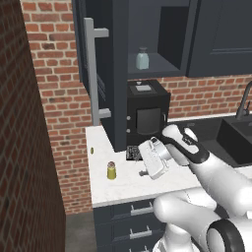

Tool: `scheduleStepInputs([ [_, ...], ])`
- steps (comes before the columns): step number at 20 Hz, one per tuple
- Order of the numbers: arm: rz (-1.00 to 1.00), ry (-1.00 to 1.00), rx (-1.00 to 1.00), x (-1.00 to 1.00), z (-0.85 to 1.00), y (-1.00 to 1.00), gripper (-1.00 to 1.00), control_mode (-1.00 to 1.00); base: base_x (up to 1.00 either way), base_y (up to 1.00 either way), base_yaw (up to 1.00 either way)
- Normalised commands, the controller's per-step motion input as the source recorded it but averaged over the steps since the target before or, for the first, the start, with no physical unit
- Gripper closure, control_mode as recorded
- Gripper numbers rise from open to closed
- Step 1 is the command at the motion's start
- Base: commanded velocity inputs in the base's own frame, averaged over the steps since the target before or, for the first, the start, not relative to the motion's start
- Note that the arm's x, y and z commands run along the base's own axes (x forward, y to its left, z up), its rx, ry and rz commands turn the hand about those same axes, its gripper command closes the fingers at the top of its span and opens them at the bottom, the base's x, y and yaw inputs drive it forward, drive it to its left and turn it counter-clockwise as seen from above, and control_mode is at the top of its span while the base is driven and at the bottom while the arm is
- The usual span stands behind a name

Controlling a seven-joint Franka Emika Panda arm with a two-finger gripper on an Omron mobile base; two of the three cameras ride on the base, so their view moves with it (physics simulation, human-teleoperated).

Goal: Put the shaker and condiment bottle from the counter next to their counterparts in the cabinet.

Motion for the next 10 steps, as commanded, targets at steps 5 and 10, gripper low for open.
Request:
scheduleStepInputs([
  [5, -0.02, -0.09, 0.05, -0.09, -0.30, 0.15, -1.00, -1.00, 0.00, 0.00, 0.00],
  [10, -0.09, -0.10, 0.02, -0.41, -0.01, 0.34, -1.00, -1.00, 0.00, 0.00, 0.00],
])
